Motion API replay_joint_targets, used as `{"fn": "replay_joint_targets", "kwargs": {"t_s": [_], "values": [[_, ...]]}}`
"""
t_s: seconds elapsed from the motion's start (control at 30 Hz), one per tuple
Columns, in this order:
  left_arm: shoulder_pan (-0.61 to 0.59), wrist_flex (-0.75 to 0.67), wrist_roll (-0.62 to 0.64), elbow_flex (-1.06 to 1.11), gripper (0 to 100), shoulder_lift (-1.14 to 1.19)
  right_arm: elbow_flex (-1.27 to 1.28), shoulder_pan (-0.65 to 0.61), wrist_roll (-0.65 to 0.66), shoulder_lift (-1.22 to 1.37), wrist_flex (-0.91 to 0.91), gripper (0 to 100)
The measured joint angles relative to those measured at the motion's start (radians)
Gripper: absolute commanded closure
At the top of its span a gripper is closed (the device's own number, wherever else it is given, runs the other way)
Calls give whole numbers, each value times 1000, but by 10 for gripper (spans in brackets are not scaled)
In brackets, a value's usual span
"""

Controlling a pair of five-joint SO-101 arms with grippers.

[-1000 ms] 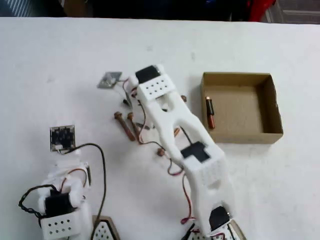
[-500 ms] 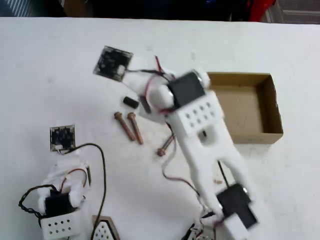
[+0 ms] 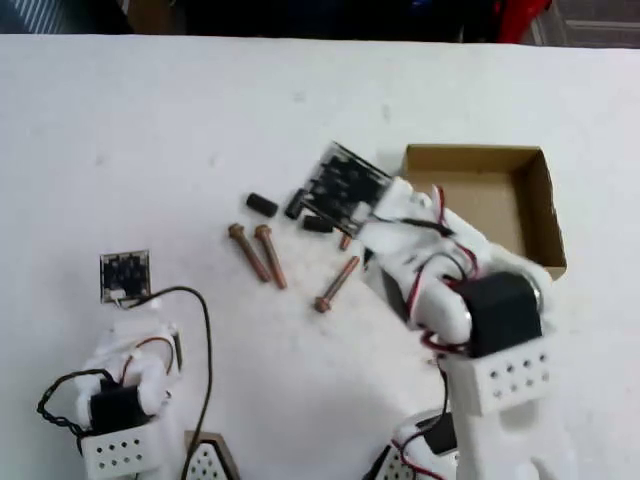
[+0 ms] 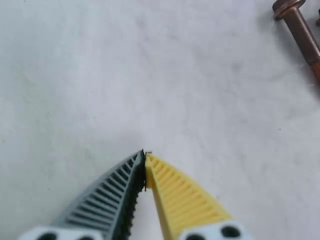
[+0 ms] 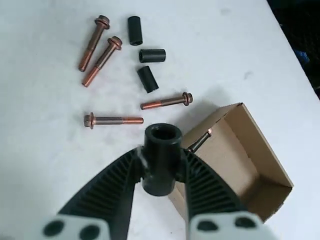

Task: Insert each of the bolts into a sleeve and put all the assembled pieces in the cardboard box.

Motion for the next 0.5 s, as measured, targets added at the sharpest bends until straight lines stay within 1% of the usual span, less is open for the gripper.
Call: {"fn": "replay_joint_targets", "kwargs": {"t_s": [0.13, 0.33, 0.5], "values": [[0, -17, 0, 0, 977, 0, 213, 49, -11, -121, -118, 968], [0, -23, 0, 0, 977, 0, 503, 61, -180, -293, -330, 968], [0, -23, 0, 0, 977, 0, 672, 58, -216, -377, -468, 968]]}}
